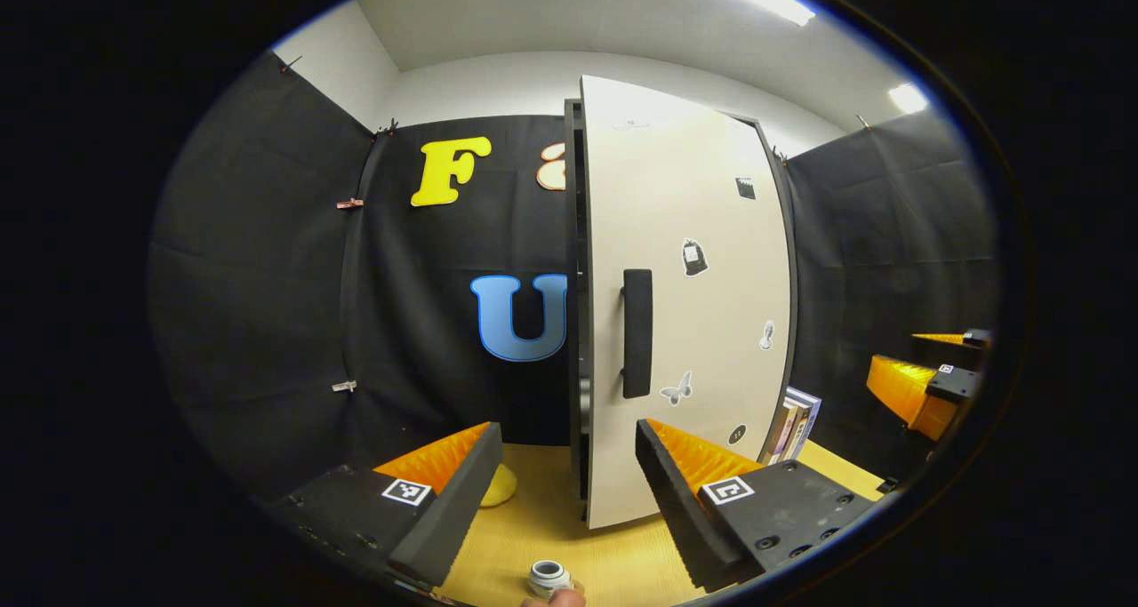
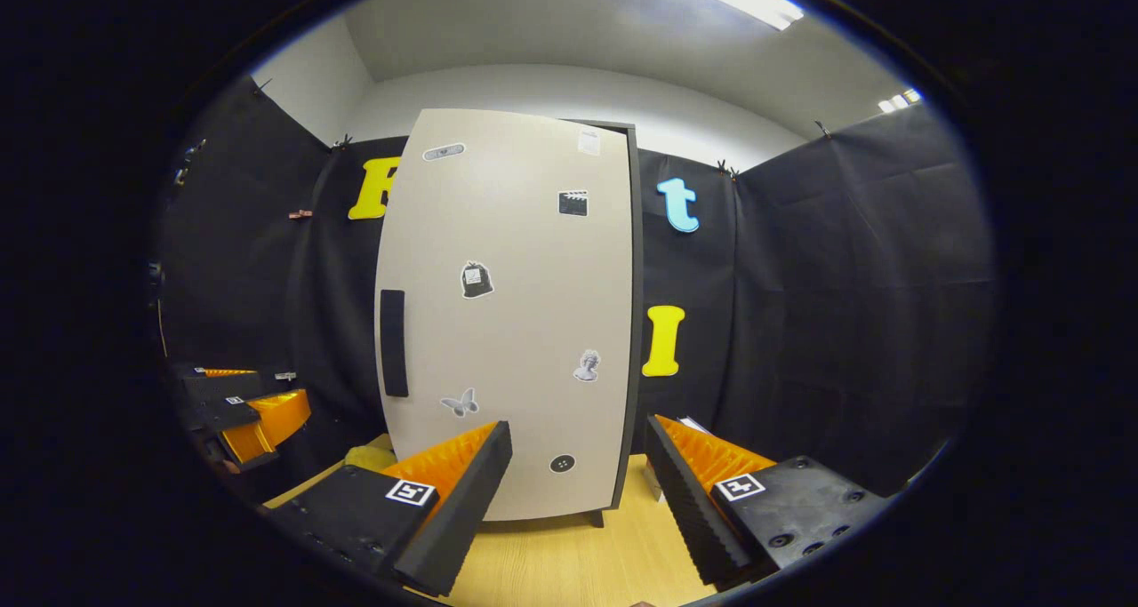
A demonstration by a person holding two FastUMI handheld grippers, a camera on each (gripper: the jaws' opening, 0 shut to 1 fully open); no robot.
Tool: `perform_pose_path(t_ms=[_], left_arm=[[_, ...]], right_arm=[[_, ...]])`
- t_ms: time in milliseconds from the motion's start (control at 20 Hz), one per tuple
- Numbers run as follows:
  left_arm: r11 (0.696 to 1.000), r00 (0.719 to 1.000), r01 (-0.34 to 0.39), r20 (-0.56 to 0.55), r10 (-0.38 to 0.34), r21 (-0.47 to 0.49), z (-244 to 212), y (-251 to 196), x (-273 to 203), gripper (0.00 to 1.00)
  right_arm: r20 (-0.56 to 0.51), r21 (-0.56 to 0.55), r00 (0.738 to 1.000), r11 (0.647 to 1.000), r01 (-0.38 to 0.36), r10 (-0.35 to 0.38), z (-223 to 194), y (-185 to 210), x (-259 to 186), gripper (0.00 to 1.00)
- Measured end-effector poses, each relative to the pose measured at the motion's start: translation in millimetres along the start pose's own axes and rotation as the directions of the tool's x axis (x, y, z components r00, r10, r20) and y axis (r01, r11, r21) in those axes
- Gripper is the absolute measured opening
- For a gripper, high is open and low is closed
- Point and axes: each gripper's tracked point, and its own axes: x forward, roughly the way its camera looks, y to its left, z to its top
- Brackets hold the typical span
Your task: Open the cabinet door with the right hand, grasp the bottle in the cabinet with the left hand and place it on the coaster, then close the cabinet door with the right hand.
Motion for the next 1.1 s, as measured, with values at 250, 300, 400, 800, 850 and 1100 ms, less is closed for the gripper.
perform_pose_path(t_ms=[250,300,400,800,850,1100], left_arm=[[1.000,1.000,0.006,0.000,-0.006,-0.002,-1.9,-3.7,-1.3,0.95],[1.000,1.000,0.010,0.002,-0.010,-0.006,-1.3,-5.3,-2.0,0.94],[1.000,1.000,0.017,0.004,-0.017,-0.008,0.6,-8.1,-2.8,0.94],[0.999,0.999,0.039,0.015,-0.039,0.011,4.4,-17.1,-1.0,0.95],[0.999,0.999,0.042,0.013,-0.042,0.017,3.4,-17.6,-0.8,0.95],[0.999,0.999,0.041,0.013,-0.041,0.020,2.3,-17.5,-1.5,0.95]], right_arm=[[-0.023,0.028,0.999,0.999,0.023,-0.022,-7.4,-8.7,1.0,0.98],[-0.023,0.028,0.999,0.999,0.026,-0.025,-8.3,-10.3,1.0,0.98],[-0.023,0.028,0.999,0.999,0.025,-0.024,-9.5,-11.0,1.1,0.98],[-0.020,0.031,1.000,0.999,0.013,-0.013,-10.3,-8.4,0.2,0.99],[-0.025,0.038,1.000,0.999,0.016,-0.015,-11.0,-9.4,0.6,0.99],[-0.036,0.037,0.999,0.999,-0.002,0.004,-13.2,-7.4,2.8,0.99]])
